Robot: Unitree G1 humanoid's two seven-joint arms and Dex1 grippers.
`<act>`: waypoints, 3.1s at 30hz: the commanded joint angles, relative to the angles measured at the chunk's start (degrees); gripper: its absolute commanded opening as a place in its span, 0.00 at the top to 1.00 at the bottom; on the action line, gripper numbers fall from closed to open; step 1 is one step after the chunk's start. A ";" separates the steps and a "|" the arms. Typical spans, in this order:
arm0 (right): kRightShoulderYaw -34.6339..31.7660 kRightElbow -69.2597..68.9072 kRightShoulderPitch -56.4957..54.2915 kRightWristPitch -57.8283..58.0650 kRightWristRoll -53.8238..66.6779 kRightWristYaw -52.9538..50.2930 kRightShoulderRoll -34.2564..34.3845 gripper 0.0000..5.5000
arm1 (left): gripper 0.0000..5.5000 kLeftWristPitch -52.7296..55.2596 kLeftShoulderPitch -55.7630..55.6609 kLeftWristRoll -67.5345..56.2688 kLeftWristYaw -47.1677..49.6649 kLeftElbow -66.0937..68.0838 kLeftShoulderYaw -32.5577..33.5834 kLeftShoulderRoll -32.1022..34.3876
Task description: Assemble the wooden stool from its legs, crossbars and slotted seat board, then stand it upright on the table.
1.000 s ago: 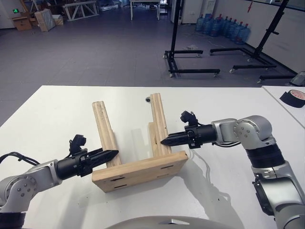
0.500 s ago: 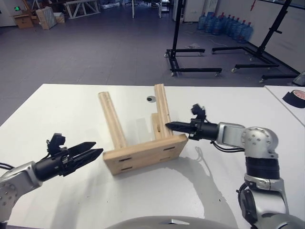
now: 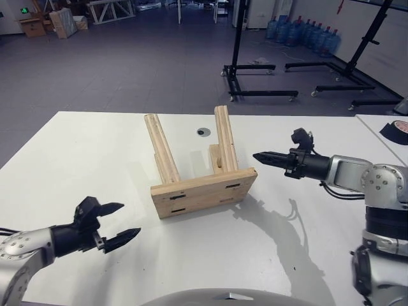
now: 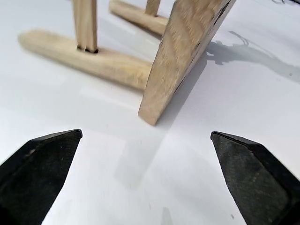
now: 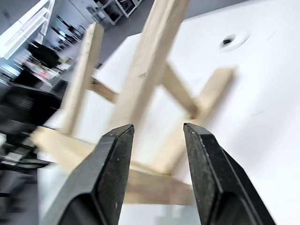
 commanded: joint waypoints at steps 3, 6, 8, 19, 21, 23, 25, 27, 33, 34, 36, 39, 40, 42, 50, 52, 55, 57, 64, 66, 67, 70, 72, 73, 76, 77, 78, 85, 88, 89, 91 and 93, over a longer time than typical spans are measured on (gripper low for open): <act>13.27 4.29 3.97 -33.82 -18.87 23.86 -12.35 0.65 | 0.08 -11.75 -8.29 13.43 0.21 5.95 -11.59 -0.77; 18.58 5.27 5.55 -44.98 -25.35 28.81 -12.39 0.65 | 0.08 -15.04 -12.89 17.52 0.59 11.27 -15.72 -2.12; 20.73 6.78 5.61 -50.48 -28.28 29.76 -10.79 0.65 | 0.08 -17.34 -15.22 18.85 0.28 14.23 -17.48 -3.19; 24.78 13.75 2.04 -57.44 -32.45 28.06 0.21 0.65 | 0.08 -23.11 -21.49 20.49 -2.63 23.25 -21.76 -5.52; 25.24 14.97 1.35 -57.66 -32.43 28.74 1.33 0.65 | 0.08 -24.36 -21.66 19.99 -3.14 23.81 -22.06 -6.00; 25.61 14.58 1.77 -57.21 -31.86 30.48 1.64 0.65 | 0.12 -25.70 -22.15 19.26 -3.98 24.62 -21.99 -6.72; 25.95 14.12 2.20 -57.38 -31.83 31.75 2.06 0.65 | 0.17 -27.11 -22.42 18.73 -4.83 25.55 -21.79 -7.15; 26.06 13.86 2.47 -57.85 -31.78 32.64 2.39 0.65 | 0.22 -28.53 -22.82 18.27 -5.43 26.48 -21.63 -7.47; 26.35 12.25 3.33 -57.44 -31.25 35.63 2.05 0.65 | 0.38 -28.78 -23.30 15.11 -8.42 26.71 -21.02 -7.59; 26.27 12.14 3.37 -57.20 -31.12 35.92 2.06 0.65 | 0.42 -28.79 -22.94 14.43 -9.20 26.15 -21.05 -7.41; 26.18 12.15 3.47 -57.19 -31.10 36.69 1.74 0.65 | 0.47 -29.46 -22.39 14.12 -10.88 25.97 -21.12 -6.60; 25.89 12.34 3.27 -56.86 -30.76 37.29 1.69 0.65 | 0.55 -30.23 -22.76 13.89 -12.68 27.03 -20.60 -5.71; 25.80 12.21 3.36 -56.68 -30.58 37.57 1.64 0.65 | 0.59 -30.42 -23.07 13.95 -13.03 27.49 -20.53 -5.58; 25.77 12.35 3.38 -56.70 -30.46 38.01 1.67 0.70 | 0.62 -30.70 -23.74 14.09 -13.50 28.51 -20.45 -5.59; 24.71 8.89 3.96 -52.23 -26.68 41.21 0.64 0.75 | 0.71 -26.52 -25.67 9.41 -16.83 27.88 -18.60 -5.34; 24.00 7.64 4.33 -50.74 -25.63 40.89 0.72 0.75 | 0.72 -24.29 -25.74 7.64 -18.53 26.19 -18.22 -5.05; 22.11 4.39 6.04 -46.08 -21.96 41.33 0.03 0.75 | 0.72 -17.69 -25.64 1.38 -19.95 22.96 -15.82 -5.10; 20.05 -1.79 9.83 -39.24 -16.12 42.49 -2.30 0.75 | 0.72 -13.03 -24.84 -2.81 -20.42 19.18 -14.09 -4.65; 5.86 -28.43 28.36 -15.72 12.44 33.00 -8.83 0.75 | 0.72 1.65 -16.86 -23.43 -13.40 -2.51 -6.20 -5.48; 1.35 -32.79 30.61 -11.50 22.86 28.27 -10.60 0.75 | 0.72 5.27 -10.56 -31.97 -8.75 -11.12 -4.84 -5.92; -0.78 -34.23 31.80 -9.81 28.87 25.73 -11.89 0.75 | 0.72 6.67 -7.53 -36.41 -6.32 -14.85 -4.18 -5.64; -4.95 -36.47 36.00 -8.12 45.41 18.71 -16.81 0.75 | 0.72 8.07 -2.40 -44.21 0.31 -21.04 -2.73 -5.37; -6.23 -36.72 38.36 -8.73 56.42 13.52 -21.05 0.75 | 0.72 7.29 -1.24 -48.96 6.95 -22.98 -2.38 -6.49; -6.77 -36.50 38.73 -9.69 60.02 10.75 -22.16 0.75 | 0.72 6.40 -0.52 -52.06 10.14 -24.44 -2.15 -6.83; -8.02 -35.10 40.96 -12.80 68.55 4.28 -24.56 0.75 | 0.72 2.64 1.57 -59.84 20.64 -28.35 -1.61 -8.39; -8.64 -35.97 43.08 -13.63 69.26 3.69 -24.34 0.75 | 0.72 1.01 1.44 -62.19 25.01 -29.50 -2.04 -9.25; -8.90 -37.26 44.93 -14.56 69.29 3.26 -23.84 0.75 | 0.72 -0.40 1.01 -64.44 28.72 -30.49 -2.63 -9.89; 2.72 -45.92 50.47 -29.50 69.31 -6.54 -18.53 0.75 | 0.73 -3.85 -5.91 -73.24 47.28 -33.11 -7.57 -13.09; 9.31 -48.55 51.30 -37.80 69.31 -17.05 -13.80 0.74 | 0.73 -4.72 -8.99 -74.82 52.66 -32.10 -7.52 -13.76; 12.21 -49.56 50.02 -41.27 69.31 -22.43 -10.83 0.74 | 0.73 -4.35 -9.92 -74.32 54.39 -31.18 -7.74 -13.78; 16.61 -51.27 46.77 -46.61 69.31 -30.78 -6.64 0.74 | 0.73 -3.76 -11.87 -72.81 57.80 -30.11 -8.61 -13.97; 19.33 -51.89 42.57 -50.75 69.31 -39.36 -2.86 0.75 | 0.73 -4.60 -14.56 -72.14 62.81 -29.24 -9.65 -14.05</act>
